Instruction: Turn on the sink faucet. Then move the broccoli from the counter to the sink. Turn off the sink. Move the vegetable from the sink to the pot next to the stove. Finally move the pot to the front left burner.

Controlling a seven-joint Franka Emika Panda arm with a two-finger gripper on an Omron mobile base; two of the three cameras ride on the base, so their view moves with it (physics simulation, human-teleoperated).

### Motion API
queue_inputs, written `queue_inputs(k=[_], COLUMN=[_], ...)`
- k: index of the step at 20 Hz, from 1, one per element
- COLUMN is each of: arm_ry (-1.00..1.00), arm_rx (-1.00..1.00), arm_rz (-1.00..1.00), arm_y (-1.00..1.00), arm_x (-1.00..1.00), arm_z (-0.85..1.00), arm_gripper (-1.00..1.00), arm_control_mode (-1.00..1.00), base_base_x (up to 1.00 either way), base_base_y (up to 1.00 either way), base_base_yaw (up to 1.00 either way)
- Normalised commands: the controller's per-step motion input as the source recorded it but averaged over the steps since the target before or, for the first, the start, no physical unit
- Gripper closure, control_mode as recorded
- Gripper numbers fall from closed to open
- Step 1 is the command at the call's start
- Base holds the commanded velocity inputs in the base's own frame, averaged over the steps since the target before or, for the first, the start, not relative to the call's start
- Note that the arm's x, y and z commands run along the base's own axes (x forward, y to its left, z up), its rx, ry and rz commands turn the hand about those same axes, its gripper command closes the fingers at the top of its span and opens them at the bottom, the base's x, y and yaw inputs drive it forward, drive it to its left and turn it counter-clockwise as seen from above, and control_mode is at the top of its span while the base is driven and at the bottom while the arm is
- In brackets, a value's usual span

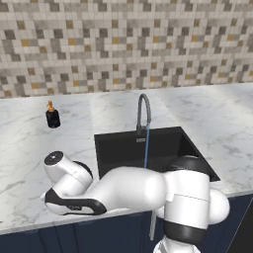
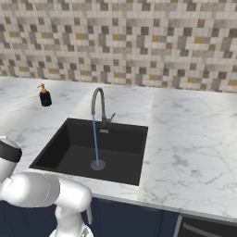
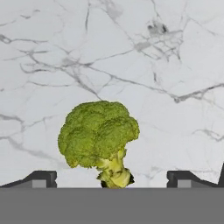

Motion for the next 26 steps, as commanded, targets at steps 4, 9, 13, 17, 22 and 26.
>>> queue_inputs(k=[4,9,13,17,22,26], arm_ry=[0.00,0.00,0.00,0.00,0.00,0.00], arm_rx=[0.00,0.00,0.00,0.00,0.01,0.03], arm_rz=[0.00,0.00,0.00,0.00,0.00,0.01], arm_y=[0.00,0.00,0.00,0.01,0.00,0.00], arm_x=[0.00,0.04,0.14,0.15,0.02,-0.01], arm_z=[-0.27,-0.21,-0.17,-0.17,-0.27,-0.48], arm_gripper=[-1.00,-1.00,-1.00,-1.00,-1.00,1.00], arm_control_mode=[-1.00,-1.00,-1.00,-1.00,-1.00,-1.00], base_base_x=[0.00,0.00,0.00,0.00,0.00,0.00], base_base_y=[0.00,0.00,0.00,0.00,0.00,0.00], base_base_yaw=[0.00,0.00,0.00,0.00,0.00,0.00])
